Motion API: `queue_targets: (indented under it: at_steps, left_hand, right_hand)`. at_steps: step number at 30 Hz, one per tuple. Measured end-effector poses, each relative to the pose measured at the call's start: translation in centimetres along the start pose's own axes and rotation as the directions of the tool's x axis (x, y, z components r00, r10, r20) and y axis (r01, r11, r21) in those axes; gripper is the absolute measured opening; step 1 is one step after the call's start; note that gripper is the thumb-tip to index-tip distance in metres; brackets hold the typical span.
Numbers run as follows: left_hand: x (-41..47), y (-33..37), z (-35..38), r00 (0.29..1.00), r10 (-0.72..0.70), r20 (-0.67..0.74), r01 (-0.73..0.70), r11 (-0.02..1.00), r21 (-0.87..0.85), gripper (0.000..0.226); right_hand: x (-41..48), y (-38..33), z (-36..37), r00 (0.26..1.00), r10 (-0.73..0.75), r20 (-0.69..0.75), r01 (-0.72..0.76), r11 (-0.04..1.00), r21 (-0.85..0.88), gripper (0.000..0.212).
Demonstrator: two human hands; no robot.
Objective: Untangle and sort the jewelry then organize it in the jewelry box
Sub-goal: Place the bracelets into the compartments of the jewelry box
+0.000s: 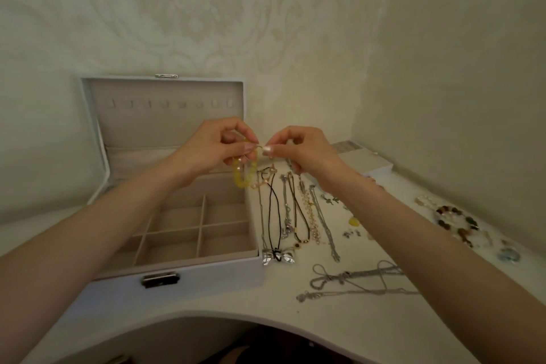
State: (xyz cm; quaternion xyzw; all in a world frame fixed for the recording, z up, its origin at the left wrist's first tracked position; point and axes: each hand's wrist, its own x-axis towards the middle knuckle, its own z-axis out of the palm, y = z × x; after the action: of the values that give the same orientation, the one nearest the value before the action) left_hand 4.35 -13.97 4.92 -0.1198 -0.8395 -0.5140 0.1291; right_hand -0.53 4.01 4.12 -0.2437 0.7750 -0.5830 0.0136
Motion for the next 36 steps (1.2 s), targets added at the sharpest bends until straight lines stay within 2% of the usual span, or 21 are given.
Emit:
queue_targets:
  at_steps: [3,6,9,11,14,16,23,26,29,34,36]
  left_hand:
    - [-1.0,-0.8,-1.8,1.000,-0.025,-0.012,0.025,1.000,-0.019,0.015]
    - [-1.5,-1.6,-3.2,1.000,-0.017,-0.025,0.017,1.000,0.004,0.015]
    - [-1.5,-2.3,-4.0,0.999,0.026,-0.035,-0.018,0.979,0.205,0.018]
    - [-1.5,-2.8,-4.3,0.999,0.041,-0.013,-0.033,0.916,0.399,0.015]
    - [-1.4,-3.3,-4.2,0.998,0.007,0.065,-0.045,0.798,0.601,0.010]
    - [-1.2,-3.5,-4.1,0.993,-0.039,0.110,-0.043,0.753,0.657,0.009]
    - [-0.5,-4.7,-4.7,0.991,-0.045,0.130,-0.045,0.783,0.621,0.008]
    - [-0.6,-5.2,-5.0,0.987,-0.083,0.135,-0.024,0.764,0.645,0.013]
    - [-0.7,-5.1,-5.3,0.980,-0.118,0.160,-0.026,0.722,0.691,0.010]
    - [-1.0,-4.6,-6.2,0.969,-0.131,0.211,-0.083,0.632,0.771,0.010]
    - [-1.2,-4.2,-6.5,0.958,-0.140,0.249,-0.086,0.691,0.718,0.011]
  right_hand:
    - [0.7,-0.1,1.9,1.000,-0.017,0.007,0.017,0.998,-0.057,0.014]
    - [1.4,-0.1,3.5,0.999,-0.040,0.006,0.040,0.991,-0.127,0.011]
    - [2.2,-0.1,4.4,0.999,-0.025,0.026,0.030,0.983,-0.182,0.010]
    - [2.6,-0.1,4.8,0.997,-0.040,0.060,0.056,0.953,-0.297,0.010]
    - [2.8,-0.2,5.4,0.991,-0.044,0.123,0.105,0.832,-0.545,0.008]
    - [2.8,-0.1,5.8,0.988,-0.049,0.146,0.131,0.758,-0.638,0.011]
    - [1.8,1.0,7.3,0.972,-0.164,0.166,0.227,0.505,-0.833,0.015]
    - [1.4,1.7,7.8,0.964,-0.173,0.202,0.261,0.465,-0.846,0.016]
    - [1.3,2.0,7.7,0.961,-0.175,0.213,0.273,0.495,-0.825,0.018]
    - [2.1,1.4,6.1,0.974,-0.195,0.115,0.225,0.785,-0.577,0.016]
    - [2.3,1.0,5.5,0.977,-0.207,0.048,0.204,0.851,-0.483,0.015]
